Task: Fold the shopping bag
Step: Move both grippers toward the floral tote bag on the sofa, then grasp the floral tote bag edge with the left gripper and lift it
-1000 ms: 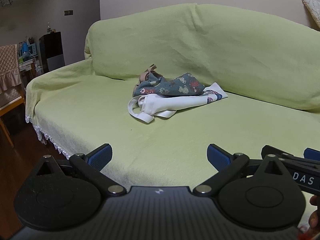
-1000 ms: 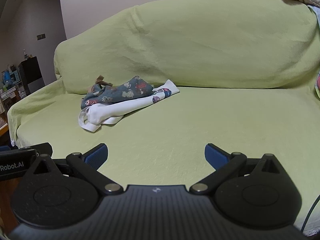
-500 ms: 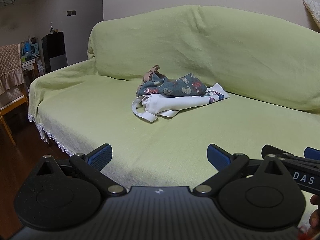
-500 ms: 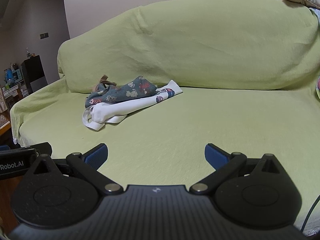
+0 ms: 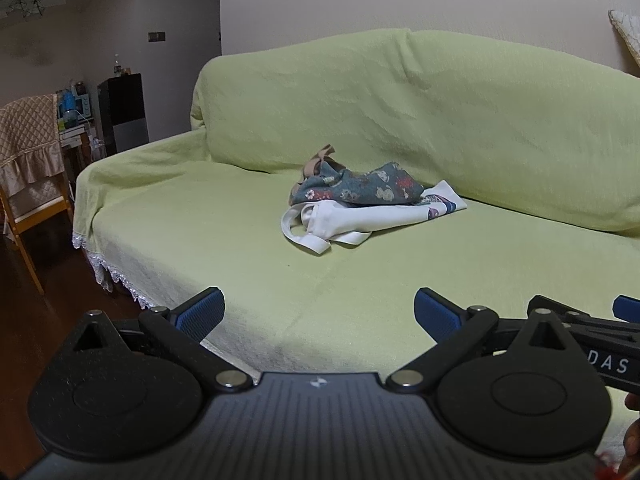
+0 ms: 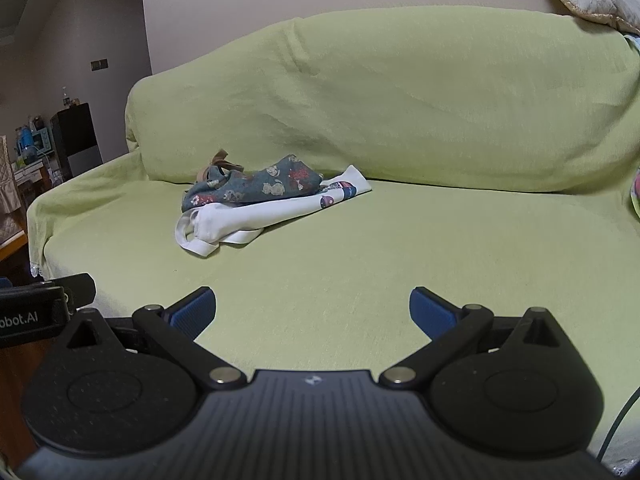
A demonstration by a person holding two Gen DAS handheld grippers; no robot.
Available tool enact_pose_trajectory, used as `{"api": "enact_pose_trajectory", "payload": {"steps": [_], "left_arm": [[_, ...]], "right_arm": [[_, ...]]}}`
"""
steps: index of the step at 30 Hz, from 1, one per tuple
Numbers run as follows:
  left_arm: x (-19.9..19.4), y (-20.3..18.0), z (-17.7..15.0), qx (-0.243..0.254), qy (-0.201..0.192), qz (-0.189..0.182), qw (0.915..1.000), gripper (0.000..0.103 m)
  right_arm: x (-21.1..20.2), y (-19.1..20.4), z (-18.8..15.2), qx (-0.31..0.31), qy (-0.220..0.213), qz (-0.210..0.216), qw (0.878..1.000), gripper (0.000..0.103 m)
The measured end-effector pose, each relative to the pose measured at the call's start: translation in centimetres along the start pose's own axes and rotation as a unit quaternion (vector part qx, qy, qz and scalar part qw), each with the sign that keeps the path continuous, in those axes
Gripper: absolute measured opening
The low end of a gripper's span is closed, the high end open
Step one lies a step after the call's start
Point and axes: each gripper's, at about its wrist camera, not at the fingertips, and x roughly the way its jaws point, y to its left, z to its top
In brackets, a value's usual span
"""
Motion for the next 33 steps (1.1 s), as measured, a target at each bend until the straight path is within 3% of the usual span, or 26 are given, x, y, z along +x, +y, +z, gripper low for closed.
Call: {"api": "enact_pose_trajectory", "payload": {"steps": [10, 19, 28, 33], "left_arm": [[-3.3, 0.3, 0.2, 0.012, -0.036, -0.007, 0.9993, 0.102], [-3.1, 0.9, 0.7, 0.004, -0.041, -0.01, 0.9991, 0.102], [0.4, 1.2, 0.3, 0.008, -0.009, -0.008, 0.9999, 0.102], [4.9, 1.6, 0.0, 0.008, 0.045, 0.002, 0.9989, 0.102]], "right_arm": [[-2.8, 0.0, 0.5, -0.009, -0.026, 0.001, 1.0, 0.102], [-4.3, 0.2, 1.6, -0.017, -0.048, -0.014, 0.999, 0.102], [-2.1, -0.1, 2.0, -0.021, -0.028, -0.023, 0.999, 0.102], [1.3, -0.5, 2.3, -0.022, 0.006, -0.021, 1.0, 0.102]]}}
